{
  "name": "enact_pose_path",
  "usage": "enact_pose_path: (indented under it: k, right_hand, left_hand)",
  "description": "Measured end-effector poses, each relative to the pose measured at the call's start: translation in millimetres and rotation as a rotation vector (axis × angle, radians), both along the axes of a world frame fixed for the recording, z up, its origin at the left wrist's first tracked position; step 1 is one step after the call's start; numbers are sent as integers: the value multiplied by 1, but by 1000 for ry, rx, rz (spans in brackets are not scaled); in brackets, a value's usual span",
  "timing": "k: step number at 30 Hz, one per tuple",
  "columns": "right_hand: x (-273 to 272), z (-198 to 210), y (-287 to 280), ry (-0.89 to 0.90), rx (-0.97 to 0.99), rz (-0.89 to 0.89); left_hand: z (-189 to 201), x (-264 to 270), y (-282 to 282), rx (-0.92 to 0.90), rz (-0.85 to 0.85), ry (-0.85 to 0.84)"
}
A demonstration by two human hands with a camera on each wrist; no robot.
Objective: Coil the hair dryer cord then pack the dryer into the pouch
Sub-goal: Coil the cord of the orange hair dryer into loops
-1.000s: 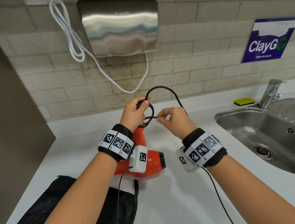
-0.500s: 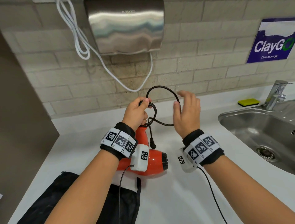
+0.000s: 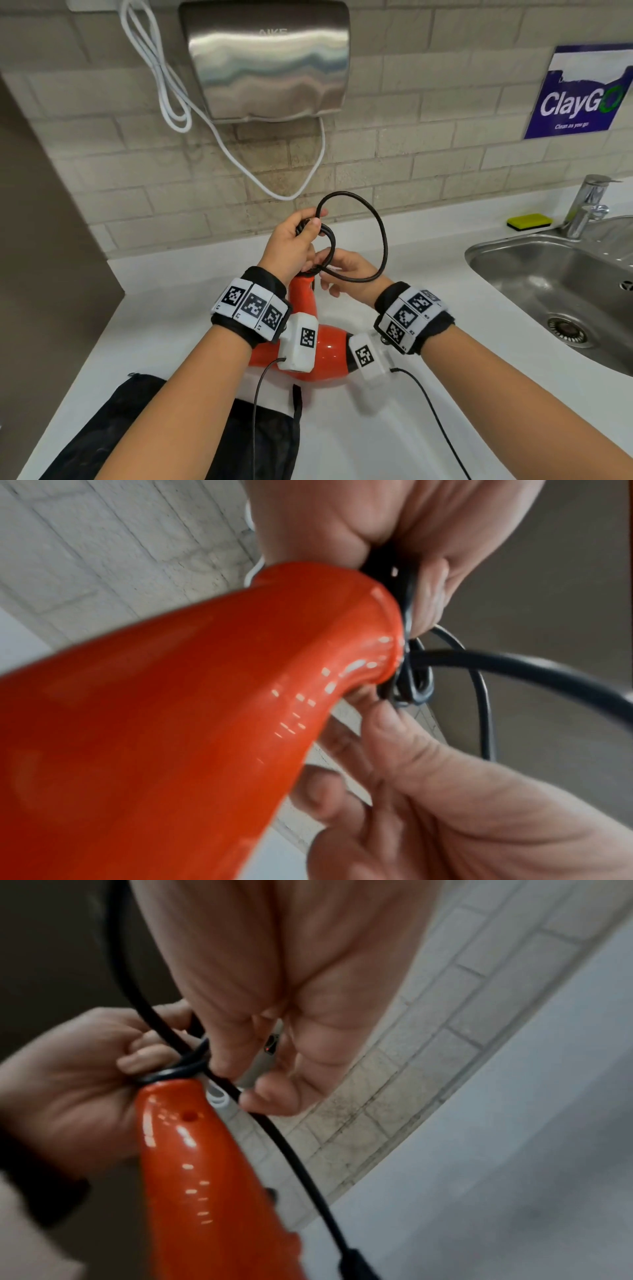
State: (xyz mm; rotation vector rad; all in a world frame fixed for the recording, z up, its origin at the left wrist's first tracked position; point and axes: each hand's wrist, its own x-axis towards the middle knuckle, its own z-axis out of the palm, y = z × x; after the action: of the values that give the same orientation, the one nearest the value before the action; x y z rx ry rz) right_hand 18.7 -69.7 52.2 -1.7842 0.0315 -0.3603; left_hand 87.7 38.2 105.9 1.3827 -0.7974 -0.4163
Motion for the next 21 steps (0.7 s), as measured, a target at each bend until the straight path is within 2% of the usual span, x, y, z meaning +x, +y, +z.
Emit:
enact_pose_path:
  k: [2, 4, 7, 10, 11, 14, 17, 19, 21]
  right_hand:
    - [2, -1, -8, -5, 3, 18]
    - [1, -6, -19, 19, -37, -46]
    - [-2, -20, -41, 122, -148, -349]
    - [-10, -44, -72, 370, -256, -650]
    - [-13, -53, -83, 480, -315, -680]
    - [-26, -73, -96, 793, -493, -604]
    - [-35, -70, -85, 758, -480, -590]
    - [-34, -60, -75, 684, -588, -591]
    - [-29, -44, -61, 553, -716, -519]
  left_hand:
    - [0, 0, 1, 1, -20, -1]
    - [-1, 0, 1, 6, -13, 13]
    - [-1, 1, 0, 3, 10, 58]
    - [0, 0, 1, 3, 4, 71]
    - [0, 0, 2, 4, -10, 65]
    - [0, -1, 4, 23, -36, 39]
    - [1, 1, 4, 27, -52, 31]
    - [1, 1, 3, 21, -51, 35]
    - [-1, 2, 1, 17, -41, 39]
